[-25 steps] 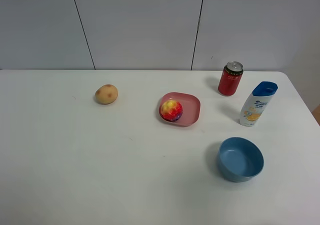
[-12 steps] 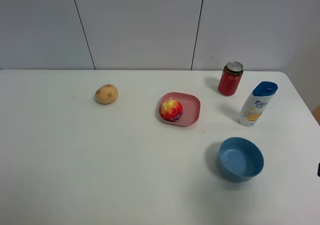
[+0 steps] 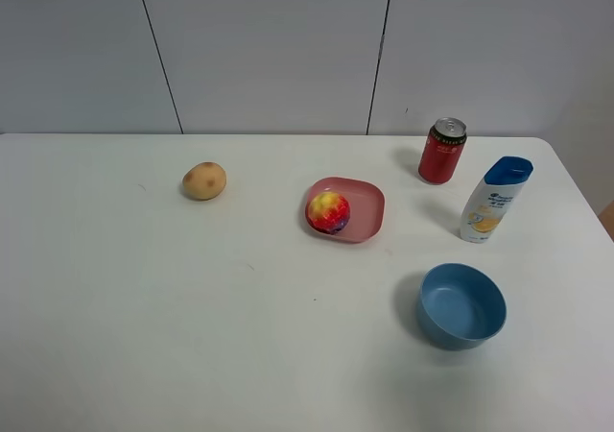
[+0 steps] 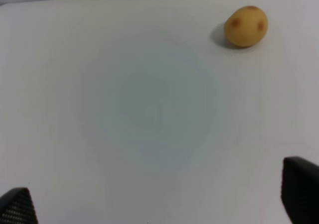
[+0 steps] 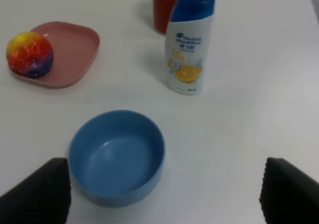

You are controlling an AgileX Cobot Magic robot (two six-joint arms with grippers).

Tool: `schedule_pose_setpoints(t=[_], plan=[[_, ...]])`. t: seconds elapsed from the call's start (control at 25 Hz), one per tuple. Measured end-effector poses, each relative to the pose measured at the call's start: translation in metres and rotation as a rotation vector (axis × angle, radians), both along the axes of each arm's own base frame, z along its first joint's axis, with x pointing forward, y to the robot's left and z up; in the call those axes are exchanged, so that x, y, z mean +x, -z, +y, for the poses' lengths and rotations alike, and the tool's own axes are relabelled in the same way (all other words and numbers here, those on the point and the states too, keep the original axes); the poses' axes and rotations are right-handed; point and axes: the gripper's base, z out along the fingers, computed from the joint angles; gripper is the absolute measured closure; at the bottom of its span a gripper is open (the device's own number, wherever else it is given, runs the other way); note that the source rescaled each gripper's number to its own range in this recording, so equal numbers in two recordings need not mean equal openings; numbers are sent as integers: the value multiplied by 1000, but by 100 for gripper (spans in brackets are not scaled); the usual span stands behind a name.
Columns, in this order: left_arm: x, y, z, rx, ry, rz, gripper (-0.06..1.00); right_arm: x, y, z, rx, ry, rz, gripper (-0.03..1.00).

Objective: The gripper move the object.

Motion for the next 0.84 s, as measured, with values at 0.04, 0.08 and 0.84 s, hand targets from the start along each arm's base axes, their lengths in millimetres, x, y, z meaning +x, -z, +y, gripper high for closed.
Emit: schedule_pose_setpoints(t=[0.04,0.08,0.84], plan=[[0,0,0,0,0,0,-6,0,0,-1,3,8,0,20],[0,0,0,0,0,0,-6,0,0,-1,7,12,0,20],[0,0,0,0,0,0,-6,0,0,-1,5,20,1,20]])
